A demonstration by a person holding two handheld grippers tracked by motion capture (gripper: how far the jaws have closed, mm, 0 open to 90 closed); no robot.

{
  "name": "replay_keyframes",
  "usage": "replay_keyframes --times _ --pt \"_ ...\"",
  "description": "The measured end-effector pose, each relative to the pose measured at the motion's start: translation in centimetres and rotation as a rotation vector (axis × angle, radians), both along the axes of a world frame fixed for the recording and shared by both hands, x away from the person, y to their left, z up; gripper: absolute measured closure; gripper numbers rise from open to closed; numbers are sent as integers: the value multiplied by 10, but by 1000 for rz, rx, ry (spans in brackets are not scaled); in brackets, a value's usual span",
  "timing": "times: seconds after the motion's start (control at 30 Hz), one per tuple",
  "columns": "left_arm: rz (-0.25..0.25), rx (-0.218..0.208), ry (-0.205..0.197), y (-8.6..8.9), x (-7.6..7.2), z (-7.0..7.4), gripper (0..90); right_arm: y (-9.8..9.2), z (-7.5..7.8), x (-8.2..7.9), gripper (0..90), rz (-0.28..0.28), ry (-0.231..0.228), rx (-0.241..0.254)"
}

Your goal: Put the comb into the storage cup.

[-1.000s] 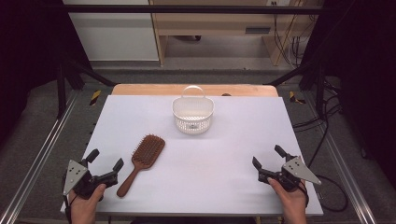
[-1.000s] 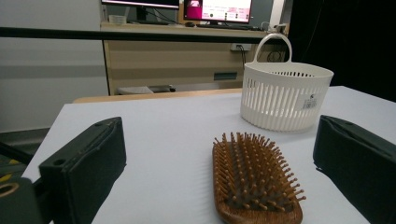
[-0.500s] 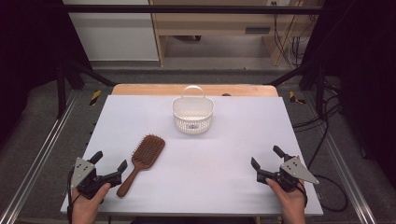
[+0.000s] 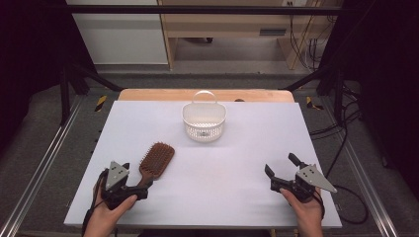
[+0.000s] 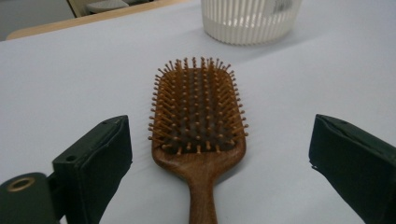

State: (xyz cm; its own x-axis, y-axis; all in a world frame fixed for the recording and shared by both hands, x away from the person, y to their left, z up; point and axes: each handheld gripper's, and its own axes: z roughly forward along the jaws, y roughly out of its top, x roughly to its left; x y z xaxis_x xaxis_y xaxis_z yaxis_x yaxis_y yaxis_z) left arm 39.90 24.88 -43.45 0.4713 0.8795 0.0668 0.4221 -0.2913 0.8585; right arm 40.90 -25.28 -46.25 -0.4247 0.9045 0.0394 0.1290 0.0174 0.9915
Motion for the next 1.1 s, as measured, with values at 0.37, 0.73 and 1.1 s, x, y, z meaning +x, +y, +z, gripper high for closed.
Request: replay_keyframes --times 0.37,0.73,1.1 --pt "2 103 111 -11 8 10 55 0 -1 -1 62 18 4 10" --pt "-3 178 224 -14 19 13 64 -1 -2 -1 62 8 21 5" --pt "-6 205 321 -11 35 10 68 0 -3 0 62 13 32 -7"
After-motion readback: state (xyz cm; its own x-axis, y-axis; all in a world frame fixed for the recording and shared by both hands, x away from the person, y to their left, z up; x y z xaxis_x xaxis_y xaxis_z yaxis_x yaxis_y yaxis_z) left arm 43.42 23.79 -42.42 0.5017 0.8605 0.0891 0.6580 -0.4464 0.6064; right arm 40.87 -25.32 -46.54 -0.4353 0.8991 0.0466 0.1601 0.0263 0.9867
